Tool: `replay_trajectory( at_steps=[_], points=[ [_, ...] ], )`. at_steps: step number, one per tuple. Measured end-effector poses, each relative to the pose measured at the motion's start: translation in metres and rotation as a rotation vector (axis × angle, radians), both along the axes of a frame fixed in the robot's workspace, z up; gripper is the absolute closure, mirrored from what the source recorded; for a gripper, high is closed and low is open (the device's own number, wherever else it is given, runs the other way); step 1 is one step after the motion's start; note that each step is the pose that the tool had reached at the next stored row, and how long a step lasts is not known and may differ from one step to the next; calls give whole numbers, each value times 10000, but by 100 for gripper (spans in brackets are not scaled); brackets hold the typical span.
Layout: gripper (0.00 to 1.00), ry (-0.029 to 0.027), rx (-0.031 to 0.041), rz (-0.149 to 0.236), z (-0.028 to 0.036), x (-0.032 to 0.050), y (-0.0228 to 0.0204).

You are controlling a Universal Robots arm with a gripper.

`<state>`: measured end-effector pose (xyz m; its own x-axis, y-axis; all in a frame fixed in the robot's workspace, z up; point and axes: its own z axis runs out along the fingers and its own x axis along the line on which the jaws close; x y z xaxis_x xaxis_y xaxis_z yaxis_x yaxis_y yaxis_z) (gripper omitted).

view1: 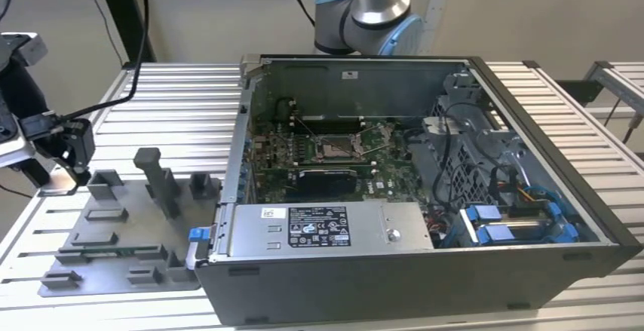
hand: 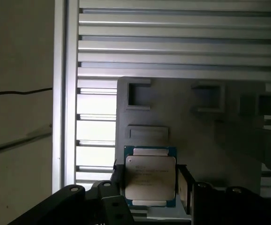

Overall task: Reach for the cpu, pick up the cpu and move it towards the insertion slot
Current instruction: 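Pick up the cpu and move it towards the insertion slot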

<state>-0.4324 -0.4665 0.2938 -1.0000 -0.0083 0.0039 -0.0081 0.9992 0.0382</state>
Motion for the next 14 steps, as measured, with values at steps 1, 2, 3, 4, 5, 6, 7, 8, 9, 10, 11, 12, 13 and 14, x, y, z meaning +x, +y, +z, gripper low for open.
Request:
replay_trajectory(
  at_steps=[1,2,3,4,5,6,7,8,9,10,11,12,13,14],
  points=[
    [100,0,0,0,16,0,0],
    [100,-1,1,1,32,0,0],
    [100,-1,1,0,48,0,0],
    [100,-1,1,0,64,0,0],
    [100,0,0,0,80,0,0],
    [100,-2,1,0,96,0,0],
    [100,-1,0,0,113,0,0],
    [100,-1,0,0,129,0,0],
    [100,-1,0,0,143,0,0],
    [100,0,0,0,159,0,0],
    [100,0,1,0,173,0,0],
    [100,-1,1,0,186,0,0],
    [100,-1,0,0,201,0,0],
    [100,-2,0,1,214,0,0]
  ],
)
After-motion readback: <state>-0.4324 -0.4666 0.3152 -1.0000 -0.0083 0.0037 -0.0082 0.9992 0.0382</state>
